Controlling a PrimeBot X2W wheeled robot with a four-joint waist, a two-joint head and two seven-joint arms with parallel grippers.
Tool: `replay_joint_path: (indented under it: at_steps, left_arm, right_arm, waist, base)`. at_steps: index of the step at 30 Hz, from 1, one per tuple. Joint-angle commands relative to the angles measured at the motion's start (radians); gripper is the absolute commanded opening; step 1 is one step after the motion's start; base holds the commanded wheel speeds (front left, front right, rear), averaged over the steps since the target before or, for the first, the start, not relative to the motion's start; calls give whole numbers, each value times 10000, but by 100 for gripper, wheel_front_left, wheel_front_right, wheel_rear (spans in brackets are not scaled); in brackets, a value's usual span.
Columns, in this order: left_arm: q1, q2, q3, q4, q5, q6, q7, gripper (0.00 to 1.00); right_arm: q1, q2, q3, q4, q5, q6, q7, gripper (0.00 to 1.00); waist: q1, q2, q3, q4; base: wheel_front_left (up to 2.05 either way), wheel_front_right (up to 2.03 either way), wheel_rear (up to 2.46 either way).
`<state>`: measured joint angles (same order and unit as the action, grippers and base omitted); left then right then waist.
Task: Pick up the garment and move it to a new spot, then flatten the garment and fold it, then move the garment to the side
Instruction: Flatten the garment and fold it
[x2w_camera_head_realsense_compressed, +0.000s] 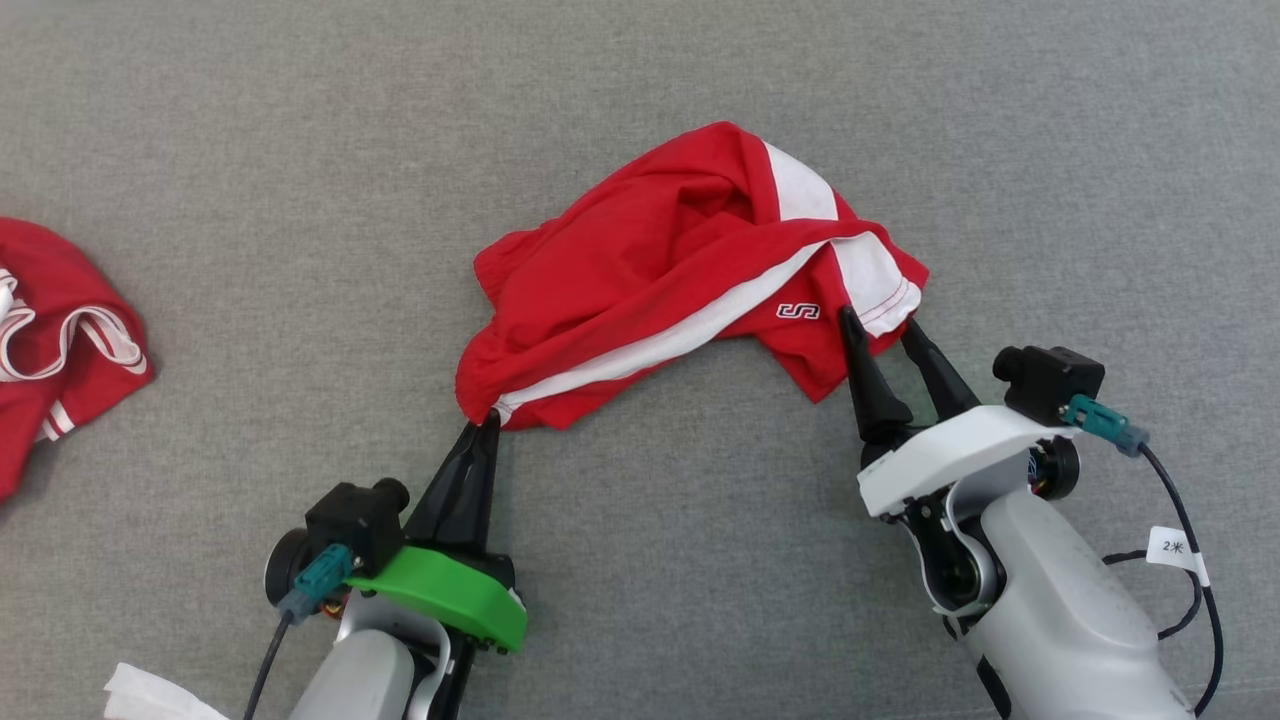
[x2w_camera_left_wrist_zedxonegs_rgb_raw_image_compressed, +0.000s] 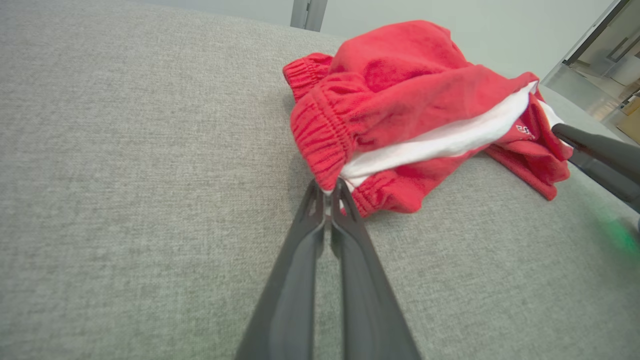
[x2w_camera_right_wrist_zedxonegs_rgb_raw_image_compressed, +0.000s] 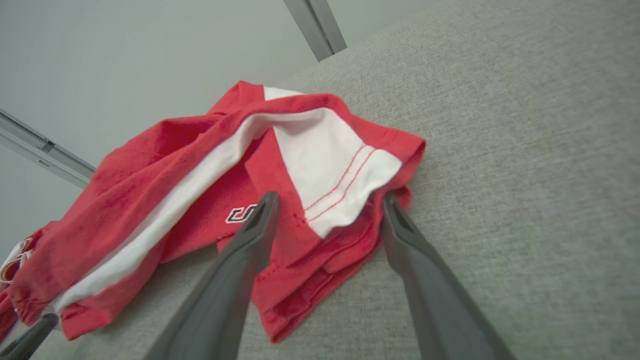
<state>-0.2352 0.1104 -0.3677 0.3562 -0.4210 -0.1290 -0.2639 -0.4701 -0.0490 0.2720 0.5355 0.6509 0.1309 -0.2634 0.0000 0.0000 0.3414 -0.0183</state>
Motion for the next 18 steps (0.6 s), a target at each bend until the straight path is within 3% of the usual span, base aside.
replay_joint_path:
  at_steps: [1, 18]
  left_arm:
    - [40, 37, 1, 2, 68, -28, -9, 0]
    - [35, -10, -26, 67, 76, -28, -9, 0]
  right_arm:
    - [136, -31, 26, -101, -57, -4, -19, 100]
    - [58, -33, -62, -538, -51, -4, -19, 100]
  waist:
    - [0, 0, -15, -7]
    - [0, 0, -62, 68]
  base:
    - [0, 0, 0]
    - [0, 0, 0]
